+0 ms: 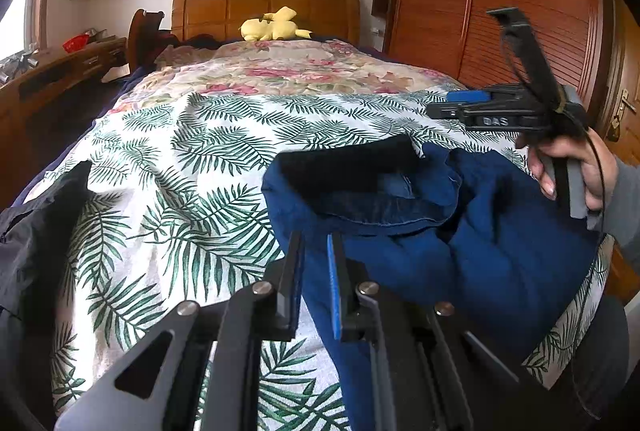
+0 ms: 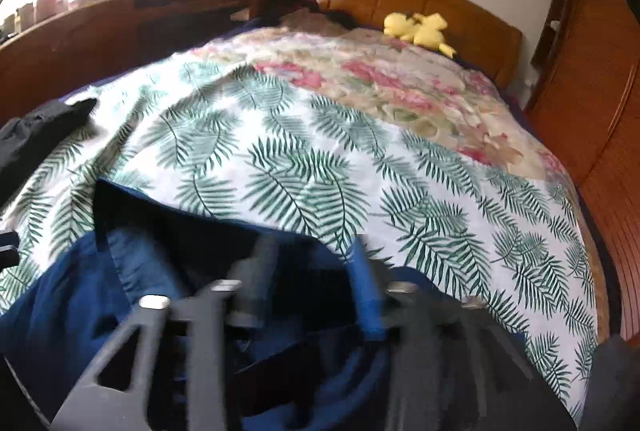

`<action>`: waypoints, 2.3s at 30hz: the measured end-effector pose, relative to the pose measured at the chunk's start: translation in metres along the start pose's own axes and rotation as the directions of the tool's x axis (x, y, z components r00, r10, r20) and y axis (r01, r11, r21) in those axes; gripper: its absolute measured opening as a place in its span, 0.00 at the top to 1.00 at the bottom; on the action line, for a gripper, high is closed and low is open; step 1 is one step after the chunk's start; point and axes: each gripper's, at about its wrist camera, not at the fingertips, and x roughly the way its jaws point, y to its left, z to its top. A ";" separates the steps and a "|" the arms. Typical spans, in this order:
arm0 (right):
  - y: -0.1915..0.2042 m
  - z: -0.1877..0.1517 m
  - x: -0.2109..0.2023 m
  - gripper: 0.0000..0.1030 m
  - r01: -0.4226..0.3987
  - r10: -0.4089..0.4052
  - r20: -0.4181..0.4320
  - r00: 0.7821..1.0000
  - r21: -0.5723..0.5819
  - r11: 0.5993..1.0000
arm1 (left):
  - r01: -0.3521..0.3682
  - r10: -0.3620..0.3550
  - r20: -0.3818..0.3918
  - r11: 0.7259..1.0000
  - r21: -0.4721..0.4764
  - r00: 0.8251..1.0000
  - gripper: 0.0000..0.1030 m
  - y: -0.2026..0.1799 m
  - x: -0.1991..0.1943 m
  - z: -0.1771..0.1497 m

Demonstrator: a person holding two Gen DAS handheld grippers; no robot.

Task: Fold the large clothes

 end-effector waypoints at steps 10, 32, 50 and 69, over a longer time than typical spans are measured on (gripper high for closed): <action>0.062 -0.031 -0.002 0.45 -0.238 0.221 -0.127 0.967 -0.139 0.961 | 0.000 0.000 -0.002 1.000 0.000 1.000 0.92 0.002 -0.001 0.000; 0.050 0.012 0.089 1.00 -0.078 0.046 -0.199 0.979 -0.158 0.984 | 0.026 -0.026 0.000 1.000 0.005 1.000 0.92 -0.003 -0.001 0.000; -0.120 -0.028 0.041 0.46 0.083 -0.067 -0.213 0.975 0.069 0.994 | 0.134 -0.134 -0.015 0.985 0.104 0.991 0.92 -0.074 0.013 0.013; -0.232 -0.125 0.048 0.98 0.185 -0.092 -0.299 0.950 0.300 0.936 | 0.150 -0.141 -0.078 0.981 0.125 0.987 0.92 -0.092 0.037 0.009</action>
